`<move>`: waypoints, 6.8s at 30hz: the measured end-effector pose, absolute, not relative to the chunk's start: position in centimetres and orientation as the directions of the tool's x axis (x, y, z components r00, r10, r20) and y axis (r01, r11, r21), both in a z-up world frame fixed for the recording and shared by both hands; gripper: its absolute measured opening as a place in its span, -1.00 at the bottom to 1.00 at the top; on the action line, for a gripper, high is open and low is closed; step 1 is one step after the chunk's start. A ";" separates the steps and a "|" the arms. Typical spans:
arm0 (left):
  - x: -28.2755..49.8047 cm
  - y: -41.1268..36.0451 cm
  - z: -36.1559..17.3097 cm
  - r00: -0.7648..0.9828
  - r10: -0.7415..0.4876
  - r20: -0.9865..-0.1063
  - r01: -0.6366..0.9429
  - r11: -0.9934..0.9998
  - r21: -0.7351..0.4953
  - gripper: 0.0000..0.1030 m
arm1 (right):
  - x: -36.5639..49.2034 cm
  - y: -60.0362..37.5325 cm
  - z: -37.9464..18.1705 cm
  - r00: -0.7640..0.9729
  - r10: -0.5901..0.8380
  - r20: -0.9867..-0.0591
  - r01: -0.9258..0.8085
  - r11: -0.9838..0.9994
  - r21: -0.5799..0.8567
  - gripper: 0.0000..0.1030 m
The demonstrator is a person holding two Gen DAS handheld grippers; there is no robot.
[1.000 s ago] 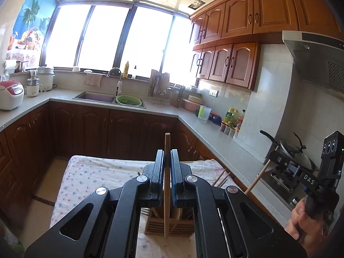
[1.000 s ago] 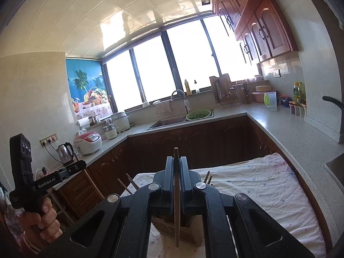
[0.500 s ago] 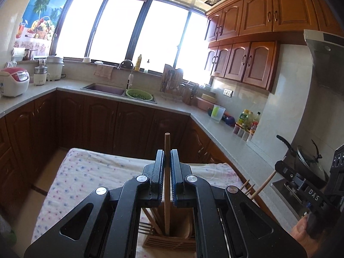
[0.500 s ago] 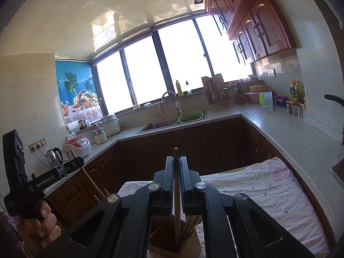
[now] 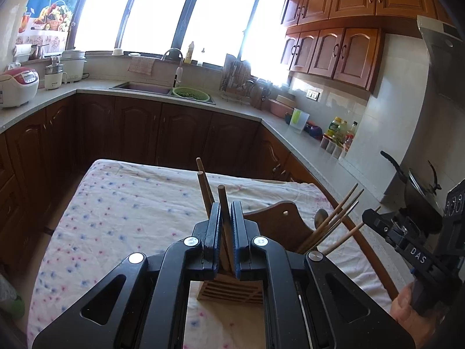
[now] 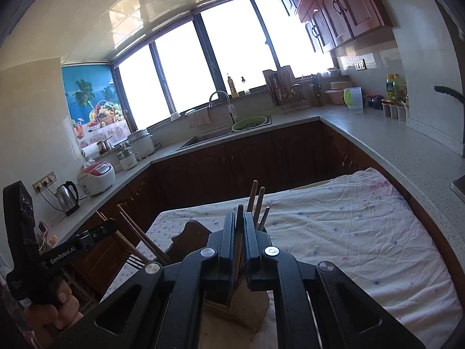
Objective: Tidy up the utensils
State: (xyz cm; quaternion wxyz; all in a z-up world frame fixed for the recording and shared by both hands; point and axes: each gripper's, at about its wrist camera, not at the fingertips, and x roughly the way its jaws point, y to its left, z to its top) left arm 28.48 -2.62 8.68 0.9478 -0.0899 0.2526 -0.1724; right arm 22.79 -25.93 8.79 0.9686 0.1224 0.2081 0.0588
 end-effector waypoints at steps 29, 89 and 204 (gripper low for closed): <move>24.1 1.4 8.2 0.842 -0.304 -0.445 0.172 0.934 -0.312 0.74 | 18.5 -27.5 9.0 0.935 0.153 -0.319 -0.040 0.941 0.336 0.71; 3.5 1.3 -1.6 0.904 -0.090 -0.419 0.058 0.994 -0.089 1.00 | -2.6 -23.8 0.3 0.985 0.049 -0.167 -0.041 0.998 0.054 1.00; 0.9 -1.5 -1.5 0.931 -0.047 -0.361 0.070 0.996 0.051 1.00 | -3.6 -21.4 -0.6 0.983 0.075 -0.167 -0.065 0.996 0.065 1.00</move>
